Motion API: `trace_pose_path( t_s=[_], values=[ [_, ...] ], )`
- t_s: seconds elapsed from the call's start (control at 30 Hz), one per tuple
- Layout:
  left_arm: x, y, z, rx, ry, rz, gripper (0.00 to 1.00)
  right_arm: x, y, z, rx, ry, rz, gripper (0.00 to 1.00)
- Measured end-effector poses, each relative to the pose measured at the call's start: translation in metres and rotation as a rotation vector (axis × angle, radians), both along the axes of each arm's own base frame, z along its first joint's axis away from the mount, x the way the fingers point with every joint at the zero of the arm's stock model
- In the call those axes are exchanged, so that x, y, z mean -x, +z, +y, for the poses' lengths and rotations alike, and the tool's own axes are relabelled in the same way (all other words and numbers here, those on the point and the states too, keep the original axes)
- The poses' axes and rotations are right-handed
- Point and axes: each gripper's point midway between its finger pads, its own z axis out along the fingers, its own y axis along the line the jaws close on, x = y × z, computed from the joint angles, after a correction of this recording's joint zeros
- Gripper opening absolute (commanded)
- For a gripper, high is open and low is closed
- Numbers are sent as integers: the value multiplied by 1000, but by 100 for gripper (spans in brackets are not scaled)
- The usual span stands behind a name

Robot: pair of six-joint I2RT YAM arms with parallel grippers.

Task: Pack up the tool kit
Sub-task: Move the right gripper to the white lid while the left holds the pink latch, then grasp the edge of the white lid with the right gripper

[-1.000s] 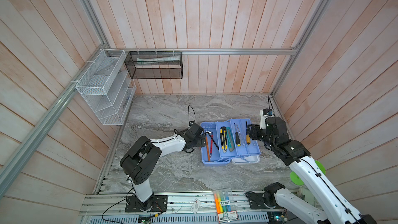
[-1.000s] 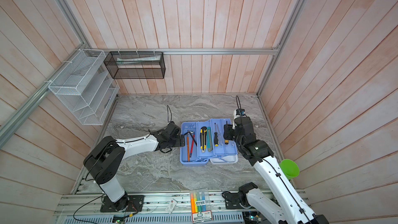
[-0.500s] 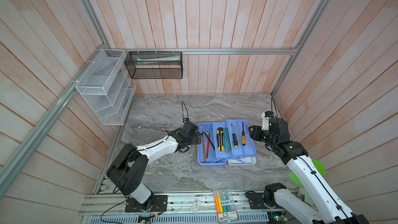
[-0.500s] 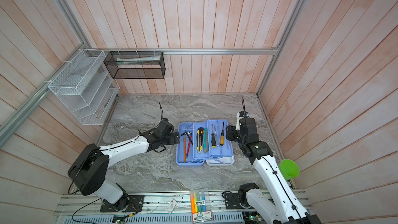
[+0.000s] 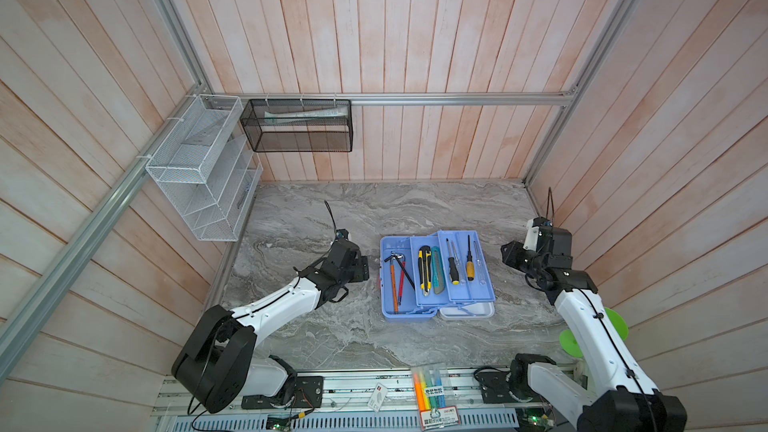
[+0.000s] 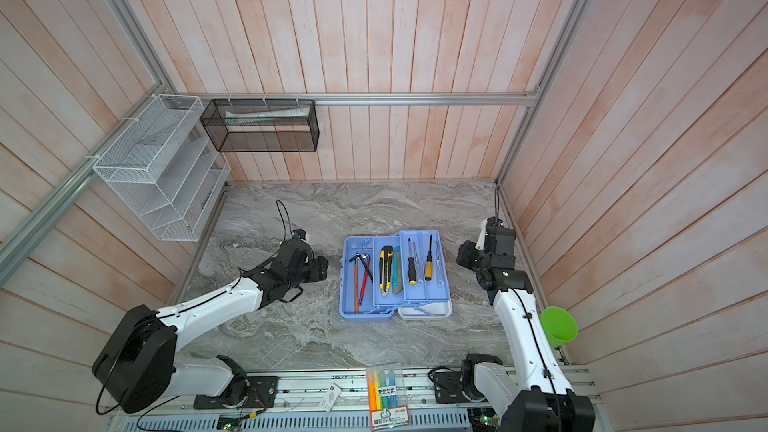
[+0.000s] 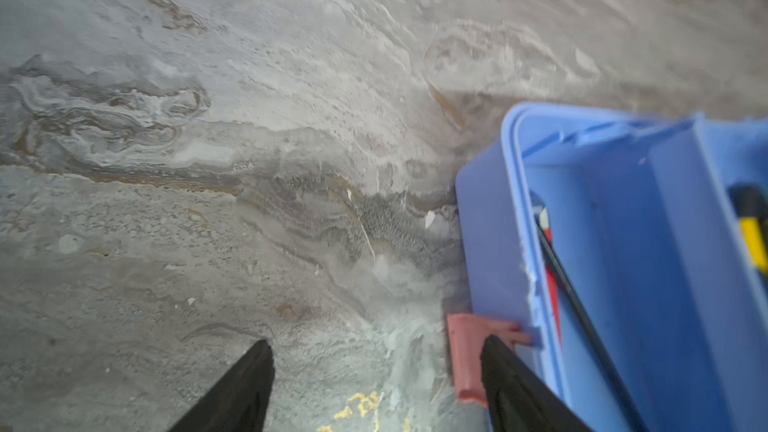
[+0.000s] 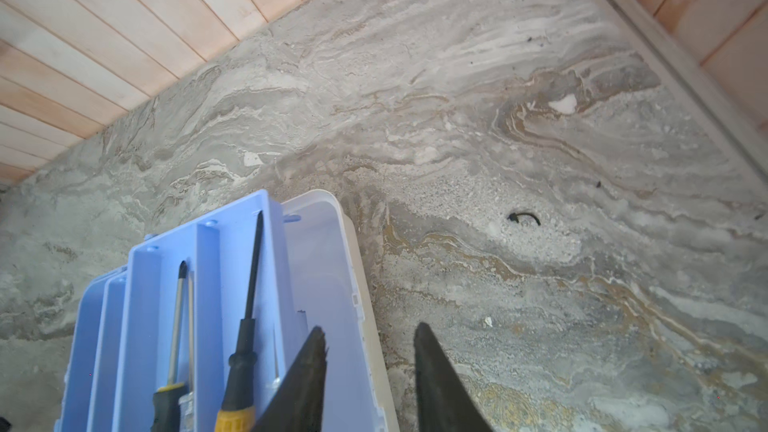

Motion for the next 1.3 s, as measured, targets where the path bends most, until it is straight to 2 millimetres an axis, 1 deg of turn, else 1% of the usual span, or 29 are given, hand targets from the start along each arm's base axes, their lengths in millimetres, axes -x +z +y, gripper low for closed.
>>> trace_pose_path(
  t_s=[0.1, 0.17, 0.23, 0.27, 0.3, 0.43, 0.6, 0.7, 0.9, 1.07, 1.3],
  values=[
    [-1, -3, -8, 28, -29, -5, 53, -1, -27, 2, -62, 4, 55, 12],
    [-5, -1, -16, 56, -56, -22, 37, -3, -45, 4, -98, 9, 95, 1],
    [-8, -1, -24, 80, -79, -32, 19, -5, -58, 7, -132, 12, 136, 0],
    [-9, -2, -27, 89, -89, -33, 14, -7, -63, 9, -143, 19, 147, 0],
    [-9, -3, -30, 96, -102, -32, 12, -8, -69, 10, -154, 27, 161, 0],
    [-7, -11, -39, 112, -146, -11, 8, -10, -85, 16, -193, 58, 204, 0],
    [-5, -10, -45, 145, -170, -22, 6, -4, -102, 22, -222, 87, 238, 0],
    [-1, -14, -47, 157, -186, -12, 6, -4, -109, 26, -242, 104, 256, 0],
    [4, -12, -59, 202, -236, -26, 7, 0, -122, 38, -299, 149, 286, 0],
    [7, -17, -68, 219, -266, -19, 7, 1, -124, 42, -320, 170, 287, 0],
    [10, -35, -73, 203, -272, 24, 8, 0, -118, 45, -344, 191, 249, 0]
  ],
)
